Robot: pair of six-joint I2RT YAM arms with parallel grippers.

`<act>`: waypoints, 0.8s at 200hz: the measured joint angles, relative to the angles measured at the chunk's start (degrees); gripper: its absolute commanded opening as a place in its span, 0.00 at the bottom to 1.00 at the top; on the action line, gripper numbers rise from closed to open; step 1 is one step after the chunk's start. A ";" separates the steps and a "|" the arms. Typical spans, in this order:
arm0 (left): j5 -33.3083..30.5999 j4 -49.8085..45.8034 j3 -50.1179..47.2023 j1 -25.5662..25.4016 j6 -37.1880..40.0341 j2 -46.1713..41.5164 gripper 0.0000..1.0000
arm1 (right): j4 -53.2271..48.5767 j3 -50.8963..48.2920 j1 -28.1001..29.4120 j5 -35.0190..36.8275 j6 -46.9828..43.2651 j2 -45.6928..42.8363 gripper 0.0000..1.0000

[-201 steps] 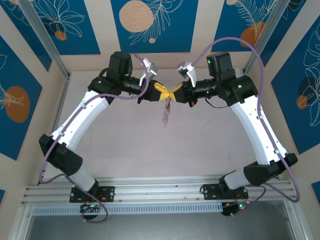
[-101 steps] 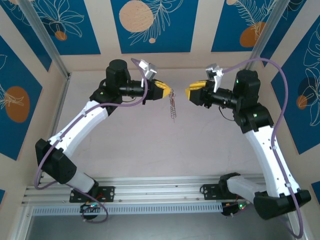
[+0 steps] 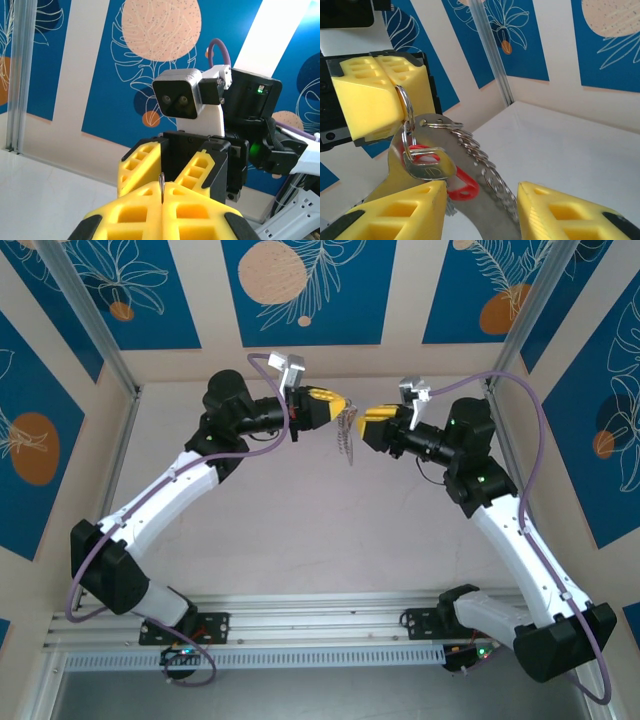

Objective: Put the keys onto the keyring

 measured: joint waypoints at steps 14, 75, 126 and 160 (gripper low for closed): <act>-0.22 0.87 -0.07 -0.15 -0.68 0.00 0.00 | 0.94 0.00 0.48 0.15 -0.02 0.17 0.42; -0.42 2.56 -0.17 -0.26 -2.08 0.00 0.00 | 1.79 0.00 0.57 0.61 -0.02 -0.46 0.42; -0.42 2.60 -0.17 -0.26 -2.25 0.00 0.00 | 2.01 0.13 0.57 0.15 -0.20 -3.19 0.39; -0.42 2.60 -0.17 -0.26 -2.27 0.00 0.00 | 2.82 0.26 0.79 -0.98 -0.20 -3.19 0.39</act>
